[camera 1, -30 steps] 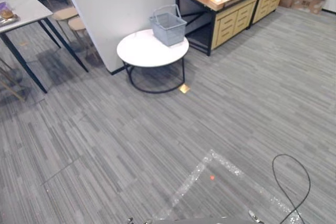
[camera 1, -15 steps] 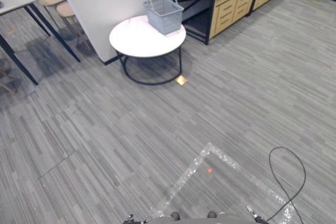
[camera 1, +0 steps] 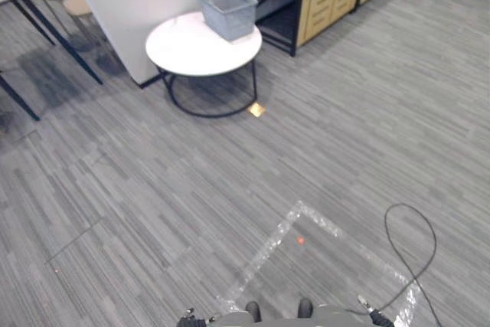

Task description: Pick vegetable in the basket

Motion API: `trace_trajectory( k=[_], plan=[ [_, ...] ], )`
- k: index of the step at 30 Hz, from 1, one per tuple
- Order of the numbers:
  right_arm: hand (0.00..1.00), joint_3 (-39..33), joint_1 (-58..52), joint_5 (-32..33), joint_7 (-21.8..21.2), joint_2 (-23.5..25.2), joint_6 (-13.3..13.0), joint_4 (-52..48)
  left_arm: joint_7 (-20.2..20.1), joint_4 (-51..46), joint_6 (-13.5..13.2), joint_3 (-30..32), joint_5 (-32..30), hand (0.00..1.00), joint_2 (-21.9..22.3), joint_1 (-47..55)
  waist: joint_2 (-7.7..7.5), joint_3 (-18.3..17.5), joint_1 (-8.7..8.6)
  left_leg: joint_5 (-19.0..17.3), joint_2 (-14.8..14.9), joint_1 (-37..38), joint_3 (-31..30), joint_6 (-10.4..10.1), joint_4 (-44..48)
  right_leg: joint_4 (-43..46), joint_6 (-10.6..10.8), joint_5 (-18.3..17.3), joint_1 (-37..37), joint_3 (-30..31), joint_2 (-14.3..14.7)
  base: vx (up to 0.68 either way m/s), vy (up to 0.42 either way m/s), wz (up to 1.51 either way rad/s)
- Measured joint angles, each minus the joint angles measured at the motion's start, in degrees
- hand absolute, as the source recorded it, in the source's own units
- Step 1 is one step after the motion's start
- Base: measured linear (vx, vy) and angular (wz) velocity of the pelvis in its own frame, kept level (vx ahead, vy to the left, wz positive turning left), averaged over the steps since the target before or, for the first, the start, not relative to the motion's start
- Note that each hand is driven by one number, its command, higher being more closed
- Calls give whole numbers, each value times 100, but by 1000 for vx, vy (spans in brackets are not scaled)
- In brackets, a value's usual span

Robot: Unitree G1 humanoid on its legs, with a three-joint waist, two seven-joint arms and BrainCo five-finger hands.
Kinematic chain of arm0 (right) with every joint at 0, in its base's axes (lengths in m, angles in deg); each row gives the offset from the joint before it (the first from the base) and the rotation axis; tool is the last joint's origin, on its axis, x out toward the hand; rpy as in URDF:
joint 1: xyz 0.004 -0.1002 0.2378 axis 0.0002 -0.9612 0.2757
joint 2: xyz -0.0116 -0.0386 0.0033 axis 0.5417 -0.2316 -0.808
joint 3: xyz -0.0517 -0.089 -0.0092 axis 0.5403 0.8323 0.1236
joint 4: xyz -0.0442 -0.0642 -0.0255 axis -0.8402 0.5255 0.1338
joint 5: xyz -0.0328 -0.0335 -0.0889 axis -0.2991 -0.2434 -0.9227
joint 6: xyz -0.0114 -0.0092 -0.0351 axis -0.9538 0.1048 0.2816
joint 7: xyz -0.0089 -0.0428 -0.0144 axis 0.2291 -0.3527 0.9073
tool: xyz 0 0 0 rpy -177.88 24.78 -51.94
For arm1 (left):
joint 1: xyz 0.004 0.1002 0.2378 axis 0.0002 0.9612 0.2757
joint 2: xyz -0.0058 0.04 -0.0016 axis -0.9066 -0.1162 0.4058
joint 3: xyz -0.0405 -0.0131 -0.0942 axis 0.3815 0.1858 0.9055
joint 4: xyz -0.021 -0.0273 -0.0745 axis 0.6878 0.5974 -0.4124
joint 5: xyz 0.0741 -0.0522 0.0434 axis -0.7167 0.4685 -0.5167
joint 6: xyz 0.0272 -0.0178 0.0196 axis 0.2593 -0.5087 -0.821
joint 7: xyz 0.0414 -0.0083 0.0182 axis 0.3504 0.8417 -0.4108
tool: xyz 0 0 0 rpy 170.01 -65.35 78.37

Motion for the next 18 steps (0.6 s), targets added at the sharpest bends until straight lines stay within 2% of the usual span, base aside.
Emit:
trace_trajectory(
  k=[2,3,4,5,6,7,8,9,10,11,12,13,14,15,16,17,18],
  plan=[
    [0,41,16,3,-23,19,-49,3,-13,-84,-3,228,8,0,-2,-76,-84,87,8,-417,71,-559,55,-228,1101,203,-81,-182,-144,-11,-80,-27,-84,12],
    [0,86,49,5,-43,13,-50,5,-26,-222,-17,444,23,0,2,-86,-112,188,30,-624,225,-1215,110,-307,2467,272,-154,-285,-129,-52,-97,-36,-119,25],
    [0,101,81,5,-58,-2,-50,3,-32,-299,-40,616,110,0,37,-91,-91,248,40,-650,342,-1549,105,-299,3202,270,-177,-302,-67,-104,-81,-35,-114,24],
    [0,123,84,31,-78,-56,-59,-12,-31,-426,-52,885,237,0,222,-94,23,390,62,-467,610,-2041,53,-77,4438,289,-243,-343,130,-159,22,-5,-55,13],
    [0,168,85,54,-76,-108,-60,-24,-34,-448,-55,1016,259,0,275,-85,89,439,144,-330,706,-2196,51,-18,4838,310,-260,-377,231,-166,54,33,-23,10],
    [0,302,80,75,-69,-121,-66,-51,-31,-447,-52,1088,380,0,321,-77,45,499,214,-57,736,-2338,-26,-62,5299,376,-265,-488,355,-165,39,80,0,10],
    [0,350,110,113,-57,-130,-64,-79,-27,-448,-49,1140,455,0,389,-74,92,512,254,-213,724,-2480,-91,-104,5557,396,-293,-559,447,-161,8,107,8,16],
    [0,349,126,123,-56,-159,-65,-78,-28,-448,-48,1139,462,0,406,-79,95,507,272,-377,706,-2566,-99,-114,5518,392,-301,-584,467,-158,-12,169,56,11],
    [0,346,244,128,-35,-223,-63,-54,-34,-440,-41,1129,462,0,404,-79,92,522,331,-623,595,-2781,-66,-127,4798,368,-275,-644,461,-123,-148,200,109,-1],
    [0,349,285,137,-24,-230,-64,-51,-34,-437,-41,1119,461,0,406,-53,84,527,346,-605,541,-2803,-68,-134,4327,366,-246,-669,455,-83,-206,215,131,-14],
    [0,352,336,163,-18,-232,-67,-54,-33,-437,-42,1097,461,0,406,-40,85,527,374,-542,505,-2812,-87,-144,3822,357,-223,-700,452,-36,-252,175,115,-27],
    [0,374,401,164,-9,-243,-91,-64,-29,-418,-33,1008,454,0,407,43,123,519,370,-229,477,-2808,-106,-204,2658,326,-125,-765,471,27,-319,305,220,-33],
    [0,495,401,165,-8,-344,-117,-75,-24,-415,-17,946,443,0,441,111,245,518,387,114,543,-2773,-198,-384,1542,236,-25,-833,570,111,-308,338,257,-39],
    [0,597,410,164,4,-401,-128,-77,-18,-408,-9,908,440,0,488,137,334,546,434,173,634,-2792,-288,-458,1225,204,-4,-885,640,185,-277,374,304,-43],
    [0,657,406,164,24,-442,-155,-79,-9,-347,-1,897,435,0,556,156,445,533,475,170,774,-2911,-418,-471,1107,155,110,-966,747,268,-246,443,420,-50],
    [0,775,396,160,31,-459,-168,-78,1,-198,10,888,398,0,552,158,452,518,478,519,902,-3079,-349,-440,1517,142,254,-1217,956,406,-332,462,435,-44],
    [0,783,398,159,26,-429,-175,-78,-3,-192,15,861,362,0,499,221,419,465,488,624,823,-3127,-303,-391,1828,137,214,-1346,1042,490,-444,479,423,-42]
  ],
)
